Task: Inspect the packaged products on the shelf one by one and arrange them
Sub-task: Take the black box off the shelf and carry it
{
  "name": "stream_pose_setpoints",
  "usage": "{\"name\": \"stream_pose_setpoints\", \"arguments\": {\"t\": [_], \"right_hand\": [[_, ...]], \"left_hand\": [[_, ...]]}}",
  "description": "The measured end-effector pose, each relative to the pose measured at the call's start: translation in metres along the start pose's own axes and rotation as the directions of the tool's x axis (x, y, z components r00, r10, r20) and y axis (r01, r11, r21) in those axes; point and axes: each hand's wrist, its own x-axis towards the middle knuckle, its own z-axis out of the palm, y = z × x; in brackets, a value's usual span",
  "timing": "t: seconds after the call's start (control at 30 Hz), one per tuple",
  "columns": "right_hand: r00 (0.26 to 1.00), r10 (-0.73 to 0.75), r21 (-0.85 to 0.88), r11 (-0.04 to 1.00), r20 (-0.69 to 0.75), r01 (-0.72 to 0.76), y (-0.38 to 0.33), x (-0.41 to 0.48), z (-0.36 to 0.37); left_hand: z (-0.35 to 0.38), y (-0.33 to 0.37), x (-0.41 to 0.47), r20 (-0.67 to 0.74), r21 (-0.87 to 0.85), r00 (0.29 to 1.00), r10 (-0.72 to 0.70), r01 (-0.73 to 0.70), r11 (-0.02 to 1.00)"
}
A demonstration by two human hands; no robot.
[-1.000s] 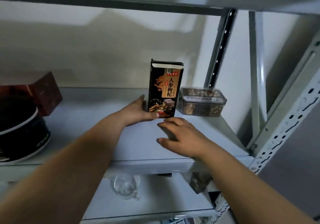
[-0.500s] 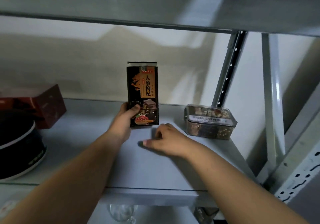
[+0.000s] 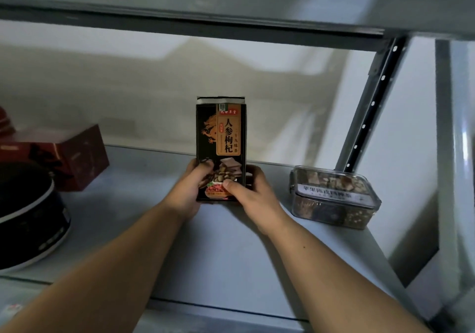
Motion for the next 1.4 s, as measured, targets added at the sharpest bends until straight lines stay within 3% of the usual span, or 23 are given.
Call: {"name": "stream_pose_setpoints", "arguments": {"t": [0.4, 0.83, 1.0, 1.23, 1.4], "right_hand": [[0.997, -0.052, -0.011, 0.999, -0.056, 0.051, 0.002, -0.003, -0.009], [0.96, -0.241, -0.032, 0.971, -0.146, 0.238, -0.014, -0.015, -0.012], [0.947, -0.299, 0.015, 0.953, -0.115, 0.302, -0.017, -0.016, -0.013], [0.974, -0.224, 0.18, 0.96, 0.029, 0.215, -0.019, -0.018, -0.013], [0.979, -0.189, 0.205, 0.964, 0.073, 0.171, -0.016, -0.015, -0.013]], "left_hand": [[0.004, -0.001, -0.001, 0.071, 0.017, 0.997, 0.029, -0.03, 0.999], [0.003, 0.001, -0.005, 0.063, 0.089, 0.997, 0.041, -0.047, 0.995], [0.006, 0.003, -0.007, 0.02, 0.185, 0.998, 0.052, -0.055, 0.981], [0.007, 0.003, -0.009, 0.027, 0.201, 0.999, 0.018, -0.023, 0.979], [0.009, 0.005, -0.012, 0.065, 0.184, 0.998, 0.017, -0.029, 0.983]]}}
